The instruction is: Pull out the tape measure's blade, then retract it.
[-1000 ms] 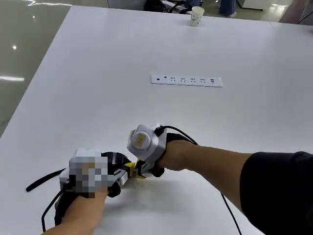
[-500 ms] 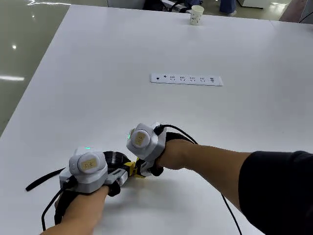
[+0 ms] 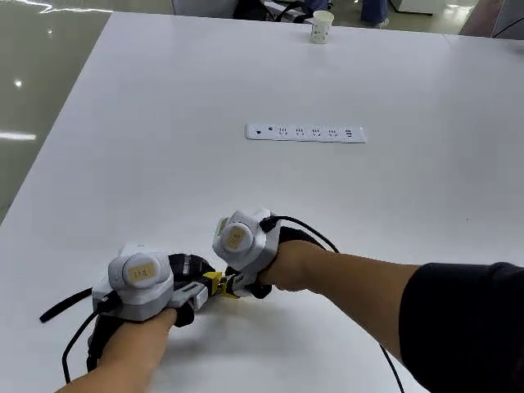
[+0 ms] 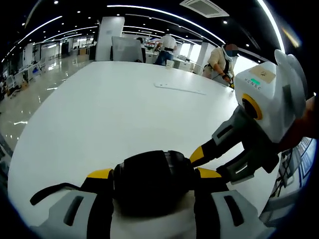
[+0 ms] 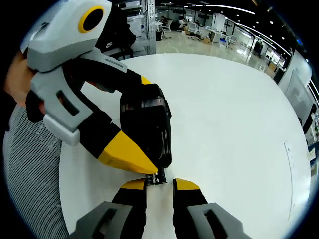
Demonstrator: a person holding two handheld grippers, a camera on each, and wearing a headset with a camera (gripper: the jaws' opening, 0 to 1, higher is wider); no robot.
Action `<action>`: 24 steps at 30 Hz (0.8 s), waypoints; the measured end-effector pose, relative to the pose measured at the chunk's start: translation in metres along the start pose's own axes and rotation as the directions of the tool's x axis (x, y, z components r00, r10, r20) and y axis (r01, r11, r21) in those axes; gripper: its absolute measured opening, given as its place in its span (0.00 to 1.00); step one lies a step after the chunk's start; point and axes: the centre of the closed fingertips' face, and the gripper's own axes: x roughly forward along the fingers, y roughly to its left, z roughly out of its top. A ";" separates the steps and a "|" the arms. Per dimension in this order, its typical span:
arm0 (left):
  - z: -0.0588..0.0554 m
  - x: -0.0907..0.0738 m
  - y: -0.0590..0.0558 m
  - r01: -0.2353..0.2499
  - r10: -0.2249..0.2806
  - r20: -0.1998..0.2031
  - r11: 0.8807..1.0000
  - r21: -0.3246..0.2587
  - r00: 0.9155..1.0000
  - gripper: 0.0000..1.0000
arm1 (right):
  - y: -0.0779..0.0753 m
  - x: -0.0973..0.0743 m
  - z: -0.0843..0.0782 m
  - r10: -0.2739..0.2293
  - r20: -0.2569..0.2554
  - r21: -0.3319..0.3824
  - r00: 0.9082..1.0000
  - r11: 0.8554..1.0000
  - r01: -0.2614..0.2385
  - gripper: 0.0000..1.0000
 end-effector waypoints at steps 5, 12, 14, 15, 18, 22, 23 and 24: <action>-0.004 -0.005 -0.002 0.064 -0.063 -0.030 0.998 0.013 0.998 0.59 | -0.001 -0.012 -0.006 -0.027 0.025 0.040 0.999 0.999 0.026 0.18; -0.007 -0.016 -0.006 0.143 -0.140 -0.052 0.988 0.061 0.989 0.71 | -0.002 -0.034 -0.021 -0.081 0.068 0.088 0.994 0.993 0.075 0.18; -0.010 -0.020 -0.006 0.161 -0.156 -0.064 0.984 0.083 0.986 0.72 | -0.002 -0.041 -0.028 -0.093 0.080 0.114 0.992 0.990 0.084 0.18; -0.011 -0.023 -0.006 0.169 -0.163 -0.066 0.981 0.097 0.984 0.73 | -0.001 -0.045 -0.031 -0.098 0.086 0.126 0.991 0.988 0.087 0.19; -0.016 -0.027 -0.008 0.191 -0.181 -0.089 0.974 0.122 0.980 0.76 | 0.001 -0.052 -0.037 -0.113 0.105 0.146 0.988 0.984 0.097 0.20; -0.020 -0.035 -0.015 0.251 -0.232 -0.123 0.953 0.169 0.965 0.78 | 0.006 -0.065 -0.047 -0.133 0.134 0.181 0.982 0.978 0.108 0.22; -0.020 -0.037 -0.015 0.257 -0.236 -0.128 0.948 0.188 0.963 0.80 | 0.008 -0.069 -0.051 -0.140 0.140 0.194 0.980 0.975 0.112 0.23; -0.020 -0.038 -0.015 0.264 -0.242 -0.130 0.943 0.200 0.962 0.82 | 0.008 -0.071 -0.053 -0.144 0.144 0.202 0.979 0.973 0.113 0.23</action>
